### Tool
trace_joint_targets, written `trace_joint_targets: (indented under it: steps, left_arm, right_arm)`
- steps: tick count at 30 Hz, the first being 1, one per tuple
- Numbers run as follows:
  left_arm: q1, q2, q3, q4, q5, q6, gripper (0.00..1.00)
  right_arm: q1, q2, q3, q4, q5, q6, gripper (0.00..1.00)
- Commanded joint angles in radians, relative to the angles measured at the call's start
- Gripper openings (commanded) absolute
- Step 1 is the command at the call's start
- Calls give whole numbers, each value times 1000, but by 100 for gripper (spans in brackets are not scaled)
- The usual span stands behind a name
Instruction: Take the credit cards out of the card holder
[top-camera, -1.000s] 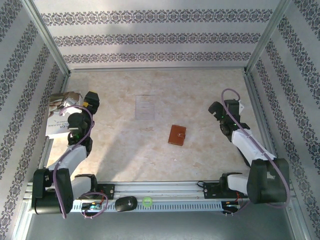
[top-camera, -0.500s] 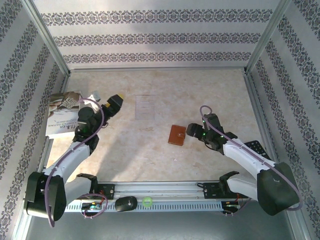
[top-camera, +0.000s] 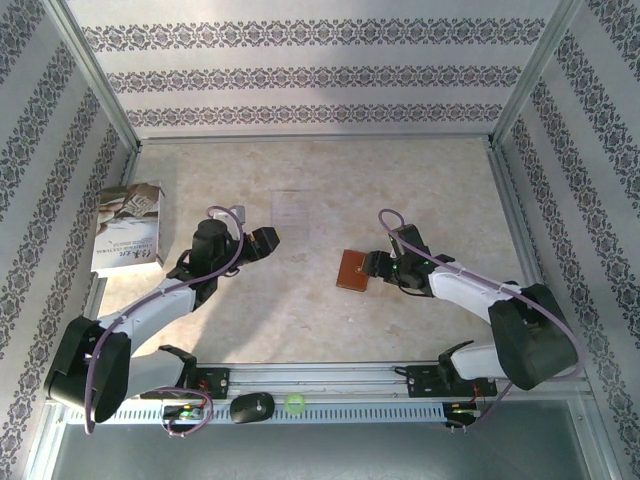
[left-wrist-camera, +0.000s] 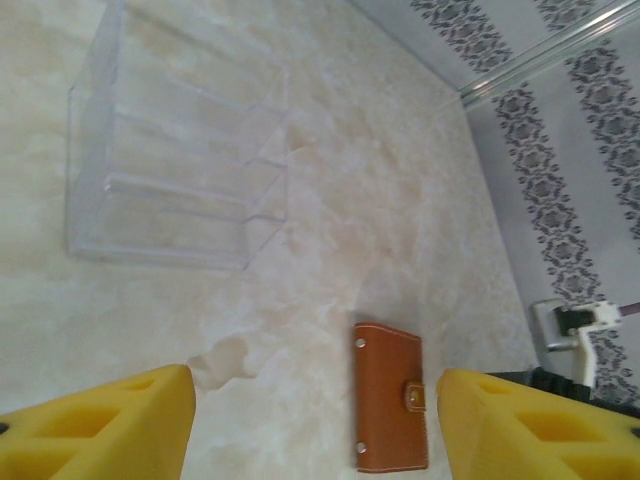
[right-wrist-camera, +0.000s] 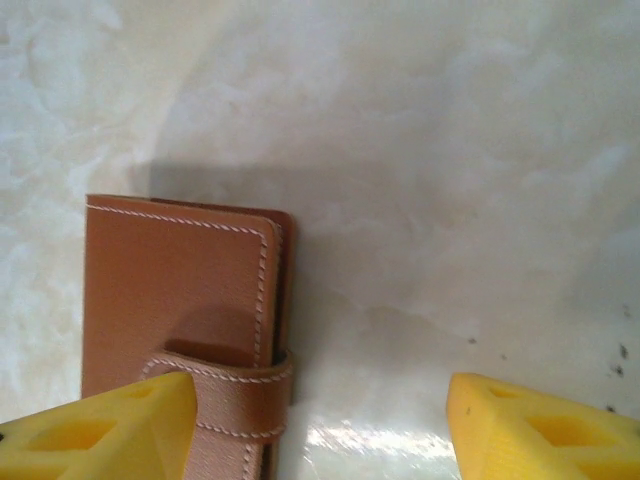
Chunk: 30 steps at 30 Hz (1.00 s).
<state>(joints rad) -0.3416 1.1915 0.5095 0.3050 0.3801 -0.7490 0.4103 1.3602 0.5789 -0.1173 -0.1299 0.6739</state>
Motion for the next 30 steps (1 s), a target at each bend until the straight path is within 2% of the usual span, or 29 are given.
trace_joint_targets:
  steps: [1,4,8,13,19,24,30]
  left_arm:
    - [-10,28,62,-66,-90,76,61]
    - [-15,83,128,-88,-187,150,60]
    - [-17,228,255,-118,-314,265,65]
    - [-16,417,397,-155,-387,345,65]
    - [-14,571,495,-134,-348,372,67]
    - [-17,614,477,-31,-227,341,70]
    - [-35,617,397,108,-129,270,66]
  right_arm:
    - [5,17,38,34,-30,-22,68]
    - [5,11,45,32,-31,-30,71]
    - [3,-14,49,12,-25,-43,76]
    - [-3,-53,52,-16,-38,-57,80]
    - [-27,-98,50,-33,-64,-57,83]
    - [-45,-134,53,-49,-75,-64,84]
    - [-75,-146,49,-52,-91,-68,83]
